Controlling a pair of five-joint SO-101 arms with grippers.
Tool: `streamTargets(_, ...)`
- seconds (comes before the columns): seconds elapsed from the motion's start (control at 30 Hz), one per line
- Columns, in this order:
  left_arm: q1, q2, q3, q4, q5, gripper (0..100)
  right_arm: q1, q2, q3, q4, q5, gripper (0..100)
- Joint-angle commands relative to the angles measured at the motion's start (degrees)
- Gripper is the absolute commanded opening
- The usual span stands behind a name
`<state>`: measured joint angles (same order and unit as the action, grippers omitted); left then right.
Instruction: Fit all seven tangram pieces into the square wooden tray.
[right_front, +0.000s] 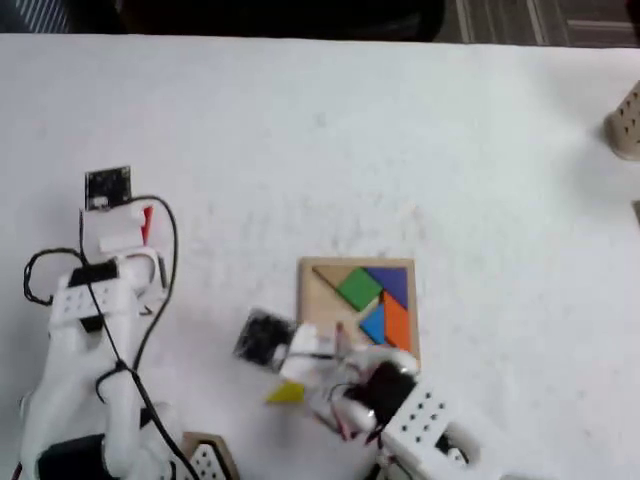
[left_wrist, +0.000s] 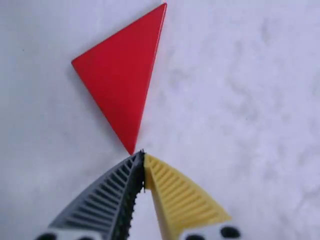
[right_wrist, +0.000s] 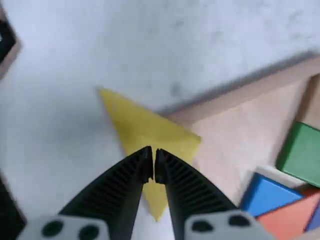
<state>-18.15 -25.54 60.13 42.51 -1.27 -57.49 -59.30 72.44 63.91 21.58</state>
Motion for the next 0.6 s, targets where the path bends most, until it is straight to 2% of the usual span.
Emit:
streamTargets(0.0,-0.66,1.10,-4.48,-1.76,0.79,2,-10.24,1.19,0.18,-3.30,-0.62,1.8)
streamTargets(0.1,-0.75,3.74,-5.98,-1.58,0.79,2,-16.22,2.51,0.88,-5.23,-3.08,1.8)
streamTargets(0.17,-0.84,6.02,-7.38,-1.58,1.14,2,-17.45,4.18,0.97,-6.37,-3.87,1.8)
streamTargets(0.37,-2.95,9.54,-10.20,-1.49,4.75,2,-16.92,16.13,-0.88,-10.68,-4.13,1.8)
streamTargets(0.57,-3.12,9.54,-10.11,-1.49,4.84,2,-9.89,30.46,-8.53,-8.75,-4.31,1.8)
